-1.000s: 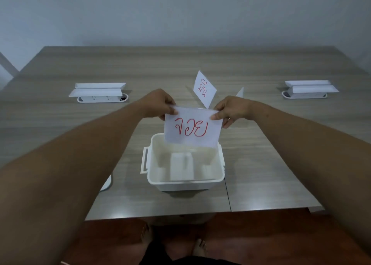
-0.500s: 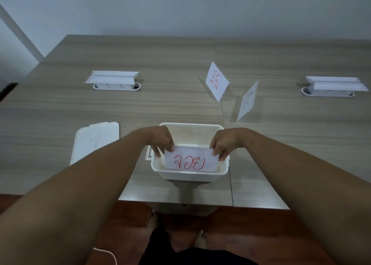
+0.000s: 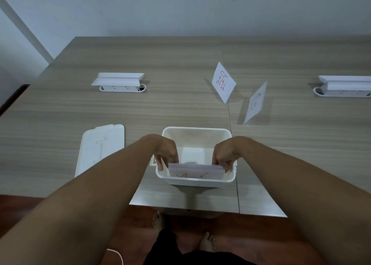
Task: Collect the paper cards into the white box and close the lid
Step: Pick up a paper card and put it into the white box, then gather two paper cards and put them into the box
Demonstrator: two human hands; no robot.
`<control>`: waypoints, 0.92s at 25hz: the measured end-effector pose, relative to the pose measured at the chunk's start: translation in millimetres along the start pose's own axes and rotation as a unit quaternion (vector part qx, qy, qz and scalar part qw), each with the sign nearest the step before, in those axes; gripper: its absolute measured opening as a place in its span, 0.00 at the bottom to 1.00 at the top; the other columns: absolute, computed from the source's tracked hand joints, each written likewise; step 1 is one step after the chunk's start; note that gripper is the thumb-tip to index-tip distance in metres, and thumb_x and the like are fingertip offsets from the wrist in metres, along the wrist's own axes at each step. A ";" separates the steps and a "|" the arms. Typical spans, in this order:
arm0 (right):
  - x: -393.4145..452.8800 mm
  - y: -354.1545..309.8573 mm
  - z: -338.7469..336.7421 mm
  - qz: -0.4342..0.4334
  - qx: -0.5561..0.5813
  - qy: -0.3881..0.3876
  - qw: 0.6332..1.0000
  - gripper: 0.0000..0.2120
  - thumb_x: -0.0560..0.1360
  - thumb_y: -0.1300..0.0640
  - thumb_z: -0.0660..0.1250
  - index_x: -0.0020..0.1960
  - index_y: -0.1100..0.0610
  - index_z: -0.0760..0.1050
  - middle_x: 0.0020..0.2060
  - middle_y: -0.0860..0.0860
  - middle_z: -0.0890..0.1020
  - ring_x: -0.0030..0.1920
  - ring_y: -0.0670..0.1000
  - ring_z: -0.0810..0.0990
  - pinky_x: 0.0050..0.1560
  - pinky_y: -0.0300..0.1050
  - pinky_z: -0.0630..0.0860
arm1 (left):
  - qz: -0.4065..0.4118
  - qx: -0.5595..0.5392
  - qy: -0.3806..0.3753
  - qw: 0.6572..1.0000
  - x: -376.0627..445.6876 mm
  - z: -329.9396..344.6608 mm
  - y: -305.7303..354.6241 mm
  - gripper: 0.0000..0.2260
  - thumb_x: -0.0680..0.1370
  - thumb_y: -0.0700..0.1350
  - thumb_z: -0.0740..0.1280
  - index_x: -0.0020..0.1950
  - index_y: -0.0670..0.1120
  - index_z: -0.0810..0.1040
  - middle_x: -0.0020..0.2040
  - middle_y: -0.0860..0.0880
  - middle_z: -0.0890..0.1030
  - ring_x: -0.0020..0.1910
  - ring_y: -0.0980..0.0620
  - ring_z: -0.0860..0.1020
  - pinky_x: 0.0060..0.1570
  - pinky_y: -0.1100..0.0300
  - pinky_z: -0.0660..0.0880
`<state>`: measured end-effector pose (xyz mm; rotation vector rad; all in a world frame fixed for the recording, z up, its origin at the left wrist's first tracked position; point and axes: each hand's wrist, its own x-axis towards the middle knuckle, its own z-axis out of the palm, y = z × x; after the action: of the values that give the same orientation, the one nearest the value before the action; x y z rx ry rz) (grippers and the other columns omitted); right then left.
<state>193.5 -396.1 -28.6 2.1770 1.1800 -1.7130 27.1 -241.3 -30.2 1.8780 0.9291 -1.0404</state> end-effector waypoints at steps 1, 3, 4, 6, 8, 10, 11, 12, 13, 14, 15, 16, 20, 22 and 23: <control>-2.7 -2.3 -3.3 0.000 0.011 0.000 1.000 0.22 0.71 0.76 0.60 0.63 0.68 0.76 0.56 0.63 0.81 0.44 0.51 0.83 0.47 0.39 0.81 | 0.003 -0.014 -0.007 1.000 0.1 -3.2 1.4 0.16 0.73 0.34 0.65 0.59 0.35 0.81 0.52 0.41 0.83 0.41 0.52 0.85 0.35 0.57 0.83; -8.8 -4.4 -16.5 -0.018 0.044 0.032 0.998 0.22 0.73 0.75 0.60 0.66 0.73 0.70 0.64 0.70 0.75 0.50 0.56 0.81 0.51 0.43 0.79 | 0.006 -0.039 0.009 0.999 -0.7 -14.5 5.1 0.15 0.74 0.36 0.65 0.59 0.33 0.79 0.53 0.43 0.82 0.50 0.48 0.83 0.39 0.55 0.84; -14.3 -5.7 -26.1 -0.026 0.071 0.051 0.996 0.23 0.73 0.74 0.60 0.67 0.75 0.67 0.65 0.72 0.71 0.53 0.60 0.82 0.49 0.42 0.79 | 0.011 -0.043 0.022 0.999 -1.5 -22.1 8.2 0.15 0.74 0.36 0.65 0.58 0.33 0.80 0.52 0.43 0.82 0.51 0.47 0.83 0.41 0.55 0.84; -22.9 -3.9 -46.0 -0.037 0.122 0.097 0.987 0.23 0.73 0.74 0.60 0.67 0.77 0.64 0.64 0.73 0.72 0.57 0.66 0.80 0.42 0.37 0.78 | 0.029 -0.055 0.044 0.997 -1.9 -41.4 15.5 0.12 0.73 0.35 0.64 0.54 0.34 0.81 0.49 0.42 0.82 0.49 0.45 0.83 0.39 0.56 0.83; -30.7 4.5 -63.7 -0.034 0.168 0.154 0.973 0.19 0.74 0.72 0.62 0.65 0.74 0.71 0.59 0.69 0.79 0.48 0.57 0.82 0.40 0.37 0.78 | 0.056 -0.058 0.078 0.994 2.1 -62.7 27.4 0.10 0.73 0.36 0.65 0.51 0.35 0.81 0.44 0.42 0.83 0.43 0.46 0.84 0.36 0.58 0.82; -35.6 16.0 -78.4 -0.037 0.212 0.205 0.955 0.16 0.73 0.70 0.66 0.61 0.69 0.76 0.56 0.66 0.82 0.45 0.54 0.80 0.42 0.43 0.80 | 0.083 -0.068 0.120 0.987 7.8 -82.5 42.7 0.13 0.74 0.39 0.65 0.55 0.33 0.80 0.39 0.43 0.85 0.34 0.49 0.84 0.35 0.59 0.81; -37.1 23.4 -84.2 -0.038 0.222 0.235 0.946 0.15 0.73 0.68 0.67 0.59 0.67 0.78 0.55 0.65 0.83 0.45 0.54 0.81 0.44 0.46 0.81 | 0.103 -0.074 0.139 0.982 10.7 -91.5 52.1 0.14 0.75 0.40 0.65 0.56 0.33 0.80 0.37 0.43 0.85 0.32 0.50 0.84 0.35 0.59 0.80; -37.9 33.7 -90.8 -0.032 0.233 0.269 0.934 0.14 0.72 0.67 0.67 0.58 0.64 0.79 0.52 0.62 0.84 0.45 0.53 0.82 0.44 0.48 0.81 | 0.126 -0.071 0.158 0.977 15.2 -102.9 65.7 0.14 0.75 0.41 0.64 0.56 0.33 0.80 0.36 0.44 0.85 0.30 0.51 0.84 0.34 0.60 0.80; -38.5 44.8 -96.6 -0.021 0.243 0.305 0.920 0.14 0.72 0.66 0.67 0.57 0.63 0.79 0.50 0.60 0.85 0.45 0.53 0.82 0.44 0.49 0.82 | 0.148 -0.064 0.173 0.972 19.6 -113.7 81.7 0.13 0.75 0.42 0.65 0.55 0.35 0.80 0.36 0.44 0.85 0.30 0.51 0.84 0.33 0.61 0.79; -38.1 56.1 -102.4 -0.008 0.251 0.341 0.906 0.14 0.72 0.65 0.66 0.56 0.62 0.80 0.48 0.57 0.85 0.44 0.53 0.82 0.43 0.49 0.82 | 0.167 -0.056 0.184 0.967 23.0 -123.0 98.3 0.13 0.76 0.43 0.65 0.54 0.36 0.81 0.37 0.44 0.85 0.30 0.51 0.84 0.32 0.62 0.78; -36.1 66.7 -107.2 0.009 0.252 0.376 0.891 0.14 0.72 0.64 0.64 0.55 0.61 0.81 0.47 0.56 0.84 0.43 0.54 0.83 0.43 0.50 0.82 | 0.183 -0.048 0.190 0.963 26.8 -129.9 113.2 0.12 0.76 0.43 0.65 0.53 0.37 0.81 0.38 0.44 0.86 0.31 0.51 0.84 0.32 0.62 0.78; -33.9 80.3 -113.8 0.033 0.253 0.413 0.874 0.15 0.72 0.64 0.63 0.56 0.61 0.81 0.49 0.55 0.84 0.43 0.57 0.84 0.42 0.51 0.83 | 0.199 -0.031 0.192 0.961 33.2 -137.0 132.1 0.12 0.76 0.44 0.65 0.52 0.38 0.81 0.39 0.45 0.86 0.32 0.52 0.84 0.32 0.62 0.77; -13.0 121.4 -132.3 0.119 0.299 0.494 0.808 0.19 0.73 0.61 0.63 0.63 0.63 0.76 0.59 0.58 0.81 0.51 0.60 0.83 0.52 0.52 0.82 | 0.256 0.042 0.189 0.947 59.3 -147.8 186.5 0.13 0.77 0.45 0.63 0.54 0.40 0.82 0.47 0.44 0.85 0.39 0.51 0.83 0.37 0.58 0.78; 5.7 132.5 -139.1 0.141 0.338 0.511 0.777 0.22 0.73 0.58 0.65 0.66 0.62 0.74 0.63 0.58 0.79 0.60 0.59 0.79 0.58 0.46 0.77 | 0.277 0.075 0.173 0.942 75.9 -151.0 208.7 0.13 0.77 0.44 0.63 0.57 0.41 0.82 0.48 0.46 0.84 0.41 0.51 0.81 0.39 0.60 0.77; 16.4 134.9 -141.8 0.147 0.355 0.519 0.764 0.23 0.74 0.56 0.66 0.67 0.62 0.73 0.64 0.58 0.78 0.62 0.58 0.77 0.58 0.43 0.73 | 0.286 0.093 0.167 0.939 84.2 -152.9 219.5 0.14 0.77 0.44 0.63 0.59 0.42 0.81 0.49 0.48 0.83 0.43 0.51 0.81 0.40 0.61 0.76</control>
<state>389.5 -404.2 -40.9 3.7278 0.0994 -0.7600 298.3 -182.6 10.7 2.3342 0.4119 -0.4743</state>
